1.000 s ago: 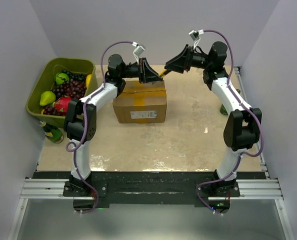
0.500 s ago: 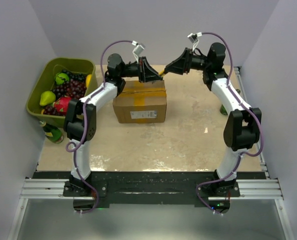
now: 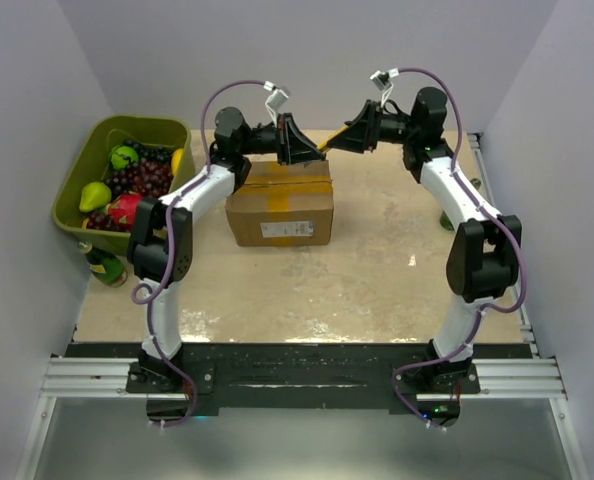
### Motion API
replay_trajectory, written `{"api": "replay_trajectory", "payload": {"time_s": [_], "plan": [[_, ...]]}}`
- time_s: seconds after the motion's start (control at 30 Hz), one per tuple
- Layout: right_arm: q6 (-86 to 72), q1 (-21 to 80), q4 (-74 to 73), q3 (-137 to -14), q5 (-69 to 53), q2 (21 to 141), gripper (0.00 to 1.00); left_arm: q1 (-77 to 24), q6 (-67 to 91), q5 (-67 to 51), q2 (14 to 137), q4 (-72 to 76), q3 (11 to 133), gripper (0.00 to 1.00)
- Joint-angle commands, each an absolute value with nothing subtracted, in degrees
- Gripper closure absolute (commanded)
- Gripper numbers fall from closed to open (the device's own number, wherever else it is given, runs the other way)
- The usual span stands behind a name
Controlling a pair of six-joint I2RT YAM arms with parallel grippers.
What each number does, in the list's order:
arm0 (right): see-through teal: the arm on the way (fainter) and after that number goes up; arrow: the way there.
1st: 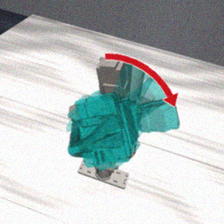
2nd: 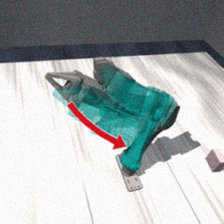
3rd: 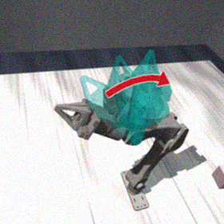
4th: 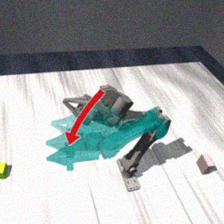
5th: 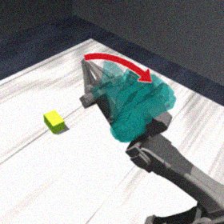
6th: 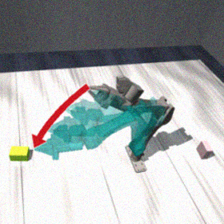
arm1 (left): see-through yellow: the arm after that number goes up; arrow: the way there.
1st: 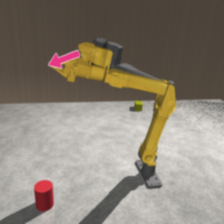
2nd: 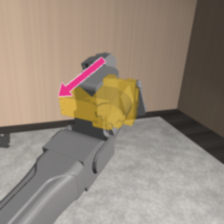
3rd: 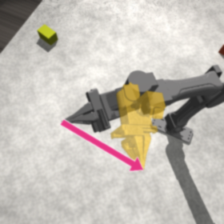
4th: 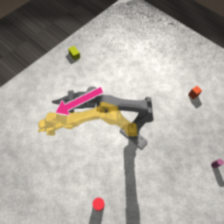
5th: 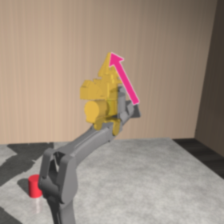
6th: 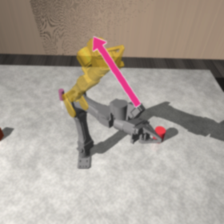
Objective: Unpack the express box
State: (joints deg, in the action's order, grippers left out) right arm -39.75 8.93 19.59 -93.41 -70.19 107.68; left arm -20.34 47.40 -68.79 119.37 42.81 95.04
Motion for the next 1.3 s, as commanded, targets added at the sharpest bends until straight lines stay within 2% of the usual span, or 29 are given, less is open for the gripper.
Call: {"api": "replay_trajectory", "payload": {"time_s": [0.0,0.17,0.57,0.97,1.07,1.13,1.27], "plan": [[-35.34,9.49,16.00,-93.69,-71.81,107.05,0.48,-20.13,47.81,-68.82,118.56,45.00,98.08,1.00],[-33.13,9.49,13.62,-93.52,-71.19,106.44,0.48,-20.21,47.55,-69.17,118.56,44.74,98.00,1.00],[-37.62,10.28,18.81,-94.31,-70.58,107.58,0.53,-21.09,46.84,-70.05,119.00,43.68,98.09,1.00],[-35.77,10.46,17.40,-94.66,-71.01,107.93,0.78,-21.18,46.23,-70.66,119.62,42.98,98.17,1.00],[-35.77,10.37,16.88,-95.27,-72.33,108.19,0.99,-21.18,45.79,-70.93,119.79,42.63,98.26,1.00],[-36.38,10.46,16.79,-96.06,-73.64,108.46,1.00,-21.09,45.35,-71.19,119.88,41.84,98.26,1.00],[-46.20,10.37,26.51,-95.01,-76.81,109.16,1.00,-21.09,42.20,-71.63,120.06,39.65,98.35,1.00]]}}
